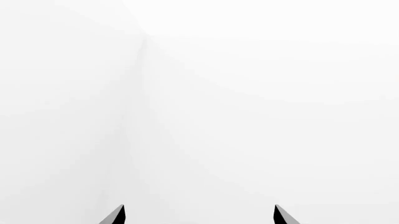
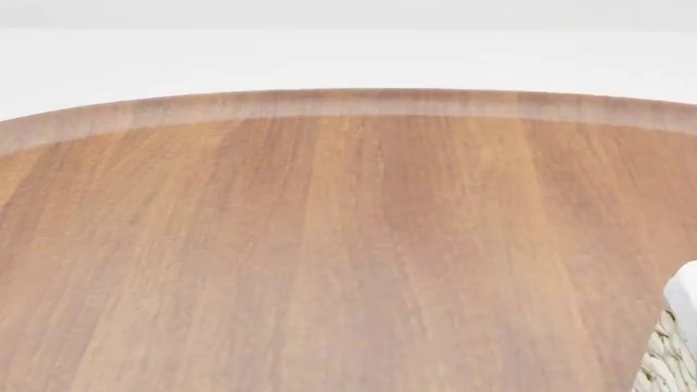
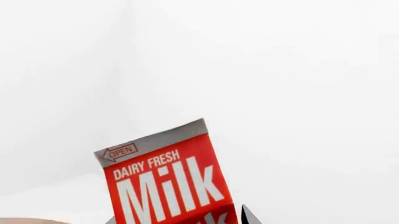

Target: Pick the milk and place it in the basket.

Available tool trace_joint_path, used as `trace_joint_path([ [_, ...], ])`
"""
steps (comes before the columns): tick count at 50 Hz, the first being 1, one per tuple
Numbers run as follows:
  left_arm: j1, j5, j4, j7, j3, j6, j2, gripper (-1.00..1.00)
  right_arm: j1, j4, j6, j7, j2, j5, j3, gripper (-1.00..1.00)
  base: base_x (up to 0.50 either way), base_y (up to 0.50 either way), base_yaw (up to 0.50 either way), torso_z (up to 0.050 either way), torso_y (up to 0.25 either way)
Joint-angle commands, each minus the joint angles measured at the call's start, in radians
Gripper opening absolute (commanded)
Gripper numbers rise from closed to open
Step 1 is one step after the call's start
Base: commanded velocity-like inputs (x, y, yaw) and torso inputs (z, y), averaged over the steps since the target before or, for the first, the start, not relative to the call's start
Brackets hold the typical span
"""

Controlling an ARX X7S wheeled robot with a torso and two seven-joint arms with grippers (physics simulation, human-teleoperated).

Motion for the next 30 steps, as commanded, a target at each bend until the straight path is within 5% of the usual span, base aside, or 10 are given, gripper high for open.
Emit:
trace_joint_path([
  [1,-0.001,0.026,-0.008,0.009,-0.025,0.016,0.018,1.0,0.339,0.023,0.19,-0.248,0.167,0.025,-0.06,-1.0,0.0,0.0,0.0,0.0,0.0],
  [18,0.002,0.02,-0.007,0.006,-0.027,0.017,0.016,1.0,0.709,0.125,0.417,-0.651,0.34,-0.056,-0.439,-1.0,0.0,0.0,0.0,0.0,0.001],
  [20,0.003,0.02,-0.006,0.006,-0.027,0.017,0.015,1.0,0.776,0.061,0.464,-0.771,0.417,-0.104,-0.625,-1.0,0.0,0.0,0.0,0.0,0.0],
  [25,0.002,0.014,-0.001,0.002,-0.033,0.014,0.01,1.0,0.876,0.09,0.473,-0.703,0.477,-0.006,-0.765,-1.0,0.0,0.0,0.0,0.002,0.0],
  [30,0.003,0.008,0.002,-0.002,-0.044,0.011,0.003,1.0,0.88,0.057,0.474,-0.857,0.526,-0.186,-0.897,-1.0,0.0,0.0,0.0,0.0,0.002],
])
